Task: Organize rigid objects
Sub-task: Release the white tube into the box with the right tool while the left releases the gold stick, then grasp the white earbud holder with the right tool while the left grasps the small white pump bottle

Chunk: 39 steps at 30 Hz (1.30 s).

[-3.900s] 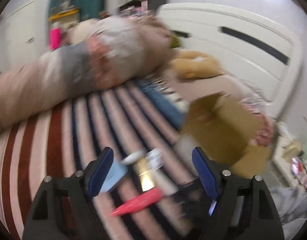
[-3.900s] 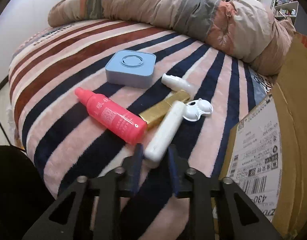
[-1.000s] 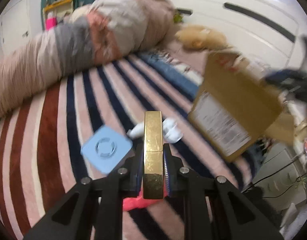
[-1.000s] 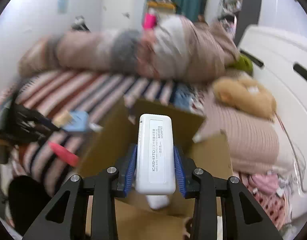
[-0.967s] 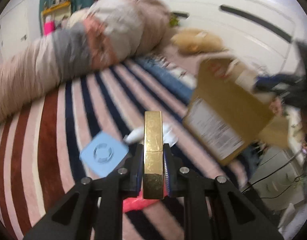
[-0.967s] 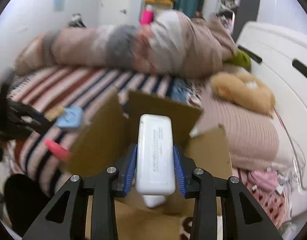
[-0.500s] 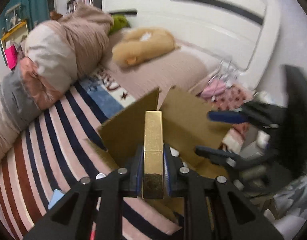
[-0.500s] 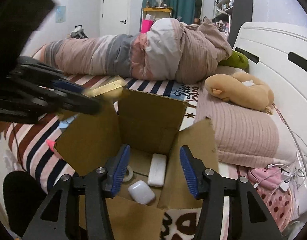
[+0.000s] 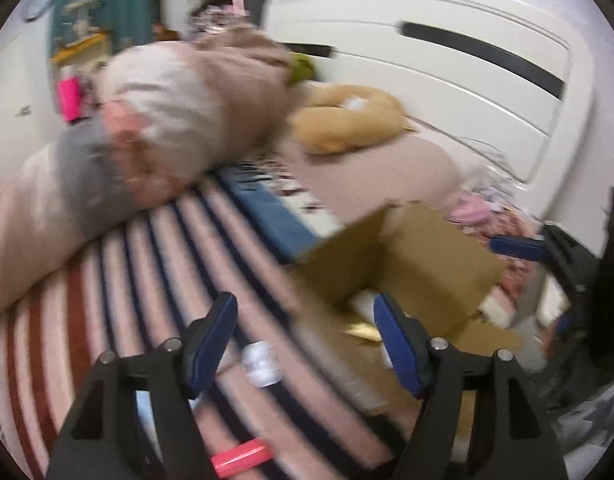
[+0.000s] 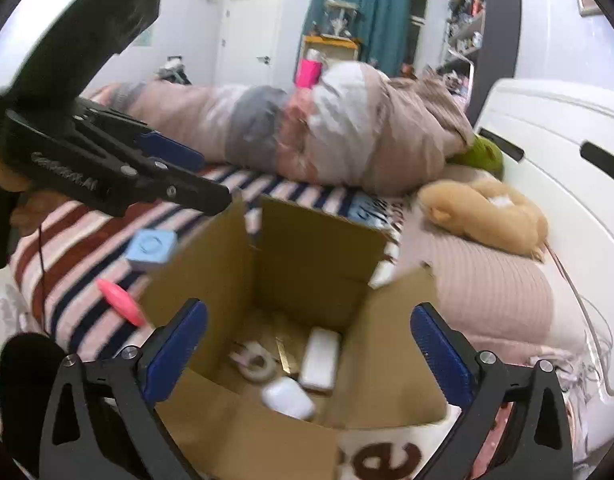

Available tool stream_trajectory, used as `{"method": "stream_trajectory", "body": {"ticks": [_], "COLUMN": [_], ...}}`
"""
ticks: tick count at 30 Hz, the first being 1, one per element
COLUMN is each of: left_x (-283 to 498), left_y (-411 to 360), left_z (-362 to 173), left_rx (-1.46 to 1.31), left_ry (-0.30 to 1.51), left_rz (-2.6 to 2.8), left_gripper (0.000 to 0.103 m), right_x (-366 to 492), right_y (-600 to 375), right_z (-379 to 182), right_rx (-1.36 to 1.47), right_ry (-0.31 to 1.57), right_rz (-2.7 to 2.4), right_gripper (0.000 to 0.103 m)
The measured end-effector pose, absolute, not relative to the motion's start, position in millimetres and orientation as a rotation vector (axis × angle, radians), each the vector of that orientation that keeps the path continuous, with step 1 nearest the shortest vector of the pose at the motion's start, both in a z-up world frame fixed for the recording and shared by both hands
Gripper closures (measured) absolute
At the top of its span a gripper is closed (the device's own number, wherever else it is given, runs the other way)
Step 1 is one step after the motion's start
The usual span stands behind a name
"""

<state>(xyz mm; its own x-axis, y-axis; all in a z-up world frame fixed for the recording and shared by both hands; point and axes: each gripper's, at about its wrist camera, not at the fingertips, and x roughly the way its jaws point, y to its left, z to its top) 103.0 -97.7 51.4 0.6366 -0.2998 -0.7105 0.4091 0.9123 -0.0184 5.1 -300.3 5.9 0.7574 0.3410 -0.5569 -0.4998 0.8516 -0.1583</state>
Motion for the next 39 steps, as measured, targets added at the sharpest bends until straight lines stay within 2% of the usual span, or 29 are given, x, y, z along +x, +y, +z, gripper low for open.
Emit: {"method": "stream_trajectory", "body": {"ticks": [7, 9, 11, 12, 21, 23, 28, 30, 31, 34, 39], "left_x": [79, 77, 74, 73, 90, 94, 110, 122, 130, 153, 174], "left_y": [10, 36, 55, 59, 74, 74, 51, 35, 28, 11, -18], "left_z": [1, -23, -49, -57, -100, -103, -99, -100, -102, -112, -134], "left_rx": [0.097, 0.066, 0.044, 0.039, -0.01, -0.02, 0.056, 0.116, 0.139, 0.177, 0.228], "left_ry": [0.808, 0.839, 0.867, 0.871, 0.887, 0.881, 0.849, 0.848, 0.856, 0.893, 0.944], "left_rz": [-0.205, -0.171, -0.166, -0.168, -0.228, -0.239, -0.323, -0.378, -0.4, -0.474, -0.581], "left_gripper": [0.035, 0.035, 0.035, 0.035, 0.035, 0.035, 0.035, 0.035, 0.036, 0.054, 0.06], "right_x": [-22, -24, -24, -22, 66, 86, 114, 120, 120, 105, 83], "right_y": [-229, -203, -176, -163, -116, -120, -114, -115, -115, -115, -120], "right_z": [24, 19, 7, -2, -125, -144, -166, -166, -165, -163, -161], "right_rx": [-0.252, -0.244, -0.261, -0.269, -0.331, -0.339, -0.352, -0.356, -0.356, -0.364, -0.376], "right_ry": [0.508, 0.523, 0.556, 0.587, 0.887, 0.916, 0.928, 0.9, 0.895, 0.892, 0.894], "right_rz": [0.721, 0.763, 0.804, 0.823, 0.492, 0.426, 0.381, 0.37, 0.379, 0.445, 0.502], "right_gripper": [0.002, 0.01, 0.035, 0.039, 0.042, 0.049, 0.053, 0.075, 0.077, 0.077, 0.077]}}
